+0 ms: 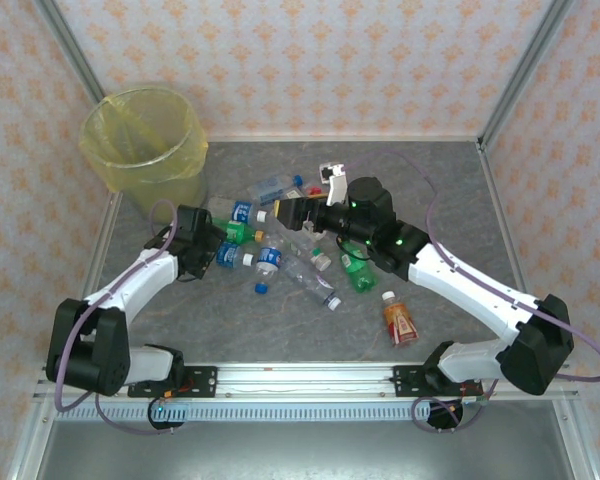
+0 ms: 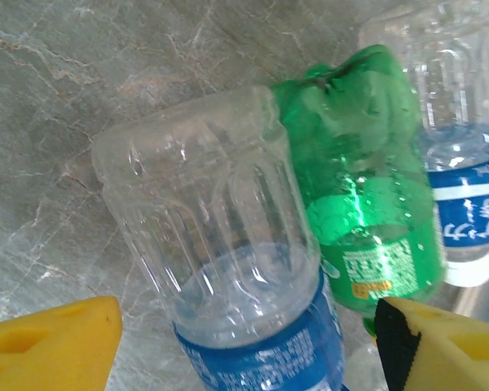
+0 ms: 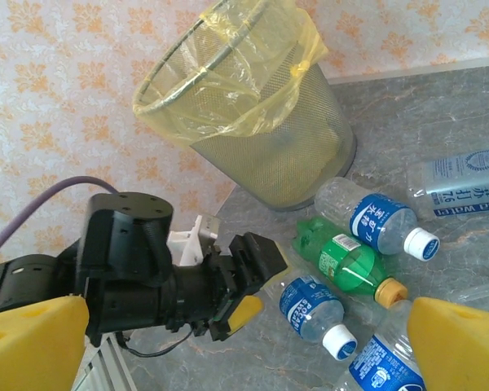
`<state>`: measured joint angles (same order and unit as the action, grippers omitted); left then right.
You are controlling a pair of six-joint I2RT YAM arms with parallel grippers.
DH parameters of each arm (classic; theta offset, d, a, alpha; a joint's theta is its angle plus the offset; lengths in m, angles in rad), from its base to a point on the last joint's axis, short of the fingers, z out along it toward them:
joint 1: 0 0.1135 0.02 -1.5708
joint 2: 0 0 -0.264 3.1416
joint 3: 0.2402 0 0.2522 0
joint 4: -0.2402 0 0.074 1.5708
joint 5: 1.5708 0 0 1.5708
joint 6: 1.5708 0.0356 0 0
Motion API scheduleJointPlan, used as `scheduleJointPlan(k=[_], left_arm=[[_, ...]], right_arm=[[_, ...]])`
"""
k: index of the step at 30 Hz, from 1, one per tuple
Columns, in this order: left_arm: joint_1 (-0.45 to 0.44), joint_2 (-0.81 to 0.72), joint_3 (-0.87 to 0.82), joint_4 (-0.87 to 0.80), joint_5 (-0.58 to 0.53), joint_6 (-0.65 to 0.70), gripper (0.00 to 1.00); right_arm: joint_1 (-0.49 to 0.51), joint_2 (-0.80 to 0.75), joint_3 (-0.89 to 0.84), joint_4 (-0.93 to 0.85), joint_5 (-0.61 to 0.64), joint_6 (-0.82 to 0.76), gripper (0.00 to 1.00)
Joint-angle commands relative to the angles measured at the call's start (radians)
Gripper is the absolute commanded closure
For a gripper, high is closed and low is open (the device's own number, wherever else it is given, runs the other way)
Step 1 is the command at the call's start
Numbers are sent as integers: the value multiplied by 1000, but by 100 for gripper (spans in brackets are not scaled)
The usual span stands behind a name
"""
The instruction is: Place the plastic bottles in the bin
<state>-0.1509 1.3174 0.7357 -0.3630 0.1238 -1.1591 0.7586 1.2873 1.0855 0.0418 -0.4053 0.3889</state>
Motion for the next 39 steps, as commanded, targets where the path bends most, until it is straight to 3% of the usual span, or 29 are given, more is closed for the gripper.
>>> scheduleJointPlan(k=[1, 11, 18, 28, 39], left_arm=[[-4, 45, -8, 35, -16, -17, 17], [-4, 212, 63, 50, -6, 27, 15], [-5, 235, 52, 60, -13, 36, 16], [-4, 124, 10, 54, -47, 34, 36], [-5, -110, 19, -15, -72, 38, 37]], right_arm=[[7, -29, -3, 12, 25, -10, 0], [7, -26, 1, 3, 42, -26, 0], [7, -21, 6, 0, 51, -34, 0], [7, 24, 46, -5, 25, -35, 0], [10, 49, 63, 4, 3, -14, 0]])
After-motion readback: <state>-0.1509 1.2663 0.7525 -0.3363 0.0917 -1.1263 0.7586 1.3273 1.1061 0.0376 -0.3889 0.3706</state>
